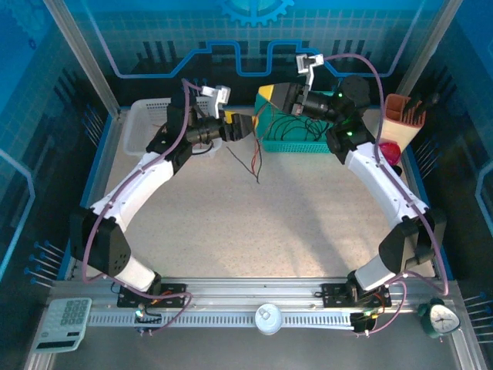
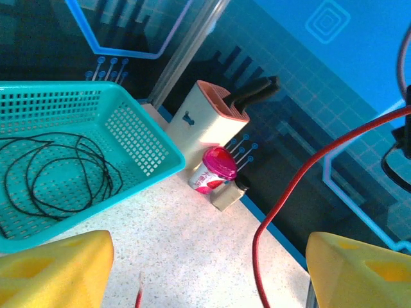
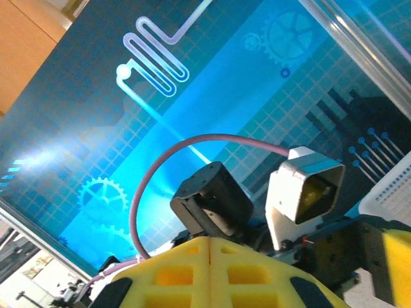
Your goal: Untangle the cables
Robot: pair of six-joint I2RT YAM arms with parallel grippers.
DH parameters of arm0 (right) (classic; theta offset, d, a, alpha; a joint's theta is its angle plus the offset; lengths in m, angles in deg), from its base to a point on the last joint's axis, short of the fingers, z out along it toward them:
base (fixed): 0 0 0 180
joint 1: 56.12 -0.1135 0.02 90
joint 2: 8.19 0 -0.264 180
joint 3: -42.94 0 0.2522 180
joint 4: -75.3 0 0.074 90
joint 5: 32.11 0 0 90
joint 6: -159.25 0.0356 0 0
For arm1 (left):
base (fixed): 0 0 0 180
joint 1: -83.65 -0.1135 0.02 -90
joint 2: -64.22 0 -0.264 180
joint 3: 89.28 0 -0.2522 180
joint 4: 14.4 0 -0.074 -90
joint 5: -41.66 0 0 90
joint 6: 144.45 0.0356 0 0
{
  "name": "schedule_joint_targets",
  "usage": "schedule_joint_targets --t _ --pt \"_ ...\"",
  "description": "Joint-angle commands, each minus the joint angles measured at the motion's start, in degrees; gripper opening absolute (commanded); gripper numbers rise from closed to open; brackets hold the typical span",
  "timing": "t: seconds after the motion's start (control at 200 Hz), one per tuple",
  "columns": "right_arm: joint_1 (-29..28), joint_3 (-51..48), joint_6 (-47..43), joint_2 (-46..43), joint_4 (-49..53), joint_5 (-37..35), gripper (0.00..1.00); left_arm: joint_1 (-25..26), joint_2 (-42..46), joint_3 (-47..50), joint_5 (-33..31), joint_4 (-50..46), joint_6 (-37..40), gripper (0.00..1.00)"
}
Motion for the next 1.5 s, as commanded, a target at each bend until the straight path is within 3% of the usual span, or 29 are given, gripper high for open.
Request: schedule_joint_targets --t 0.0,0.21,0.45,0.49,0.67,0.89,1.085,1.27,1.496 --pt "-1.4 1.4 4.1 0.9 -6.4 1.4 0.0 0.1 -1.2 -2.5 7.3 6.5 1.6 0.79" --pt "-3.9 1.4 2.9 1.6 -5.4 0.8 0.0 1.3 -3.0 -2.7 12.0 11.7 0.3 0.79" --pt "-6.2 1.2 2.4 2.3 -5.5 0.4 0.0 2.2 -5.6 -3.7 12.6 18.1 -3.2 0.76" --pt "-6.3 1.4 2.4 2.3 -5.4 0.5 0.0 2.3 -6.0 -3.9 12.6 19.0 -4.1 0.68" --pt "-5.4 1.5 0.4 0.4 -2.8 0.4 0.0 2.2 -7.0 -2.6 11.3 21.1 -6.1 0.0" --pt "4.0 -3.0 -1.8 -7.3 2.3 -3.7 0.0 -1.1 -2.3 4.5 0.4 17.4 -4.9 0.0" --pt "14.9 -7.3 -6.3 -15.7 11.6 -9.1 0.0 -5.6 3.8 7.3 -14.4 5.7 -0.2 0.0" --pt "24.1 -10.0 -8.9 -21.1 20.3 -13.2 0.0 -10.4 6.3 3.2 -26.1 -6.2 4.0 0.0" --pt "30.0 -12.0 -10.1 -24.6 25.6 -16.5 0.0 -16.5 2.4 -7.6 -32.5 -16.5 7.1 0.0"
